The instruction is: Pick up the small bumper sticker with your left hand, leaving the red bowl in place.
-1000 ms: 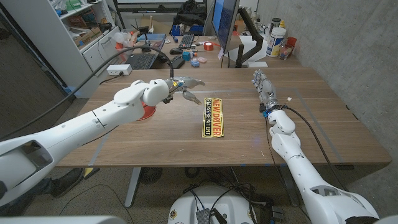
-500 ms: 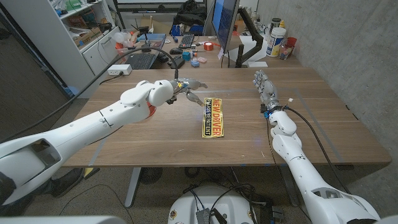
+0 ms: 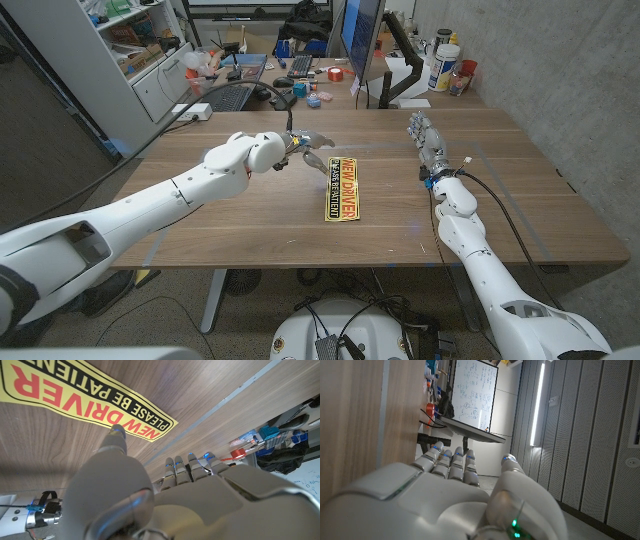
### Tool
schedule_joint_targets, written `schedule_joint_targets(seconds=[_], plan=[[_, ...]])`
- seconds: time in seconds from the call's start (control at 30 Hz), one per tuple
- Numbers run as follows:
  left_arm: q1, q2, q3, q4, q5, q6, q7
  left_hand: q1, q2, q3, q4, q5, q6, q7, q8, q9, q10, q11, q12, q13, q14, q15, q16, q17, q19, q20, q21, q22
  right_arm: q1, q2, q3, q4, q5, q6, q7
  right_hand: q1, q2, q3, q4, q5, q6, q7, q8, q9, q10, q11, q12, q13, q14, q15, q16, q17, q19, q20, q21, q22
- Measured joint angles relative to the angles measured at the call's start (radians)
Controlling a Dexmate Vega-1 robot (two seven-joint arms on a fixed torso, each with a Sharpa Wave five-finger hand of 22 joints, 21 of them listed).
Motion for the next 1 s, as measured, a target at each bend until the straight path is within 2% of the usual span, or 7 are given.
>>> schedule_joint_targets(seconds=[0.13, 0.23, 0.33, 1.0], plan=[[-0.005, -0.01, 0.009, 0.012, 0.007, 0.0, 0.006, -0.007, 0.006, -0.01, 0.006, 0.0, 0.015, -0.015, 0.0, 0.0, 0.03, -0.014, 0.005, -0.003, 0.0, 0.0, 0.0, 0.0, -0.019, 0.018, 0.0, 0.0, 0.002, 0.0, 0.0, 0.004, 0.0, 0.0, 0.0, 0.0, 0.0, -0.003, -0.003, 0.0, 0.0, 0.0, 0.0, 0.0, 0.0, 0.0, 0.0, 0.0, 0.0, 0.0, 0.0, 0.0, 0.0, 0.0, 0.0, 0.0], [-0.008, -0.017, 0.014, 0.021, 0.011, 0.0, 0.011, -0.021, 0.005, -0.02, 0.016, 0.0, 0.029, -0.029, 0.0, 0.0, 0.058, -0.034, 0.008, -0.006, 0.0, 0.0, 0.0, 0.0, -0.058, 0.024, -0.013, 0.0, 0.003, 0.0, 0.0, 0.006, 0.001, 0.0, 0.0, 0.0, 0.0, -0.004, -0.004, 0.0, 0.0, 0.0, 0.0, 0.0, 0.0, 0.0, 0.0, 0.0, 0.0, 0.0, 0.0, 0.0, 0.0, 0.0, 0.0, 0.0], [-0.011, -0.022, 0.019, 0.027, 0.013, 0.0, 0.016, -0.03, 0.004, -0.024, 0.02, 0.0, 0.036, -0.036, 0.0, 0.0, 0.069, -0.041, 0.008, -0.007, 0.0, 0.0, 0.0, 0.0, -0.083, 0.028, -0.02, 0.0, 0.003, -0.001, 0.001, 0.008, 0.001, 0.0, 0.0, 0.0, 0.0, -0.004, -0.004, 0.0, 0.0, 0.0, 0.0, 0.0, 0.0, 0.0, 0.0, 0.0, 0.0, 0.0, 0.0, 0.0, 0.0, 0.0, -0.004, 0.0], [-0.043, -0.059, 0.074, 0.076, 0.075, -0.017, 0.007, -0.042, 0.008, -0.028, 0.024, 0.009, 0.041, -0.041, 0.0, 0.0, 0.096, -0.05, 0.008, -0.012, -0.004, 0.004, -0.004, 0.0, -0.088, 0.033, -0.023, 0.0, 0.009, 0.005, 0.009, 0.03, 0.002, 0.004, 0.003, 0.0, 0.0, -0.004, -0.004, 0.0, 0.004, -0.004, 0.0, 0.0, 0.0, 0.0, 0.0, 0.0, 0.0, 0.0, 0.0, 0.0, 0.0, 0.0, -0.004, 0.0]])
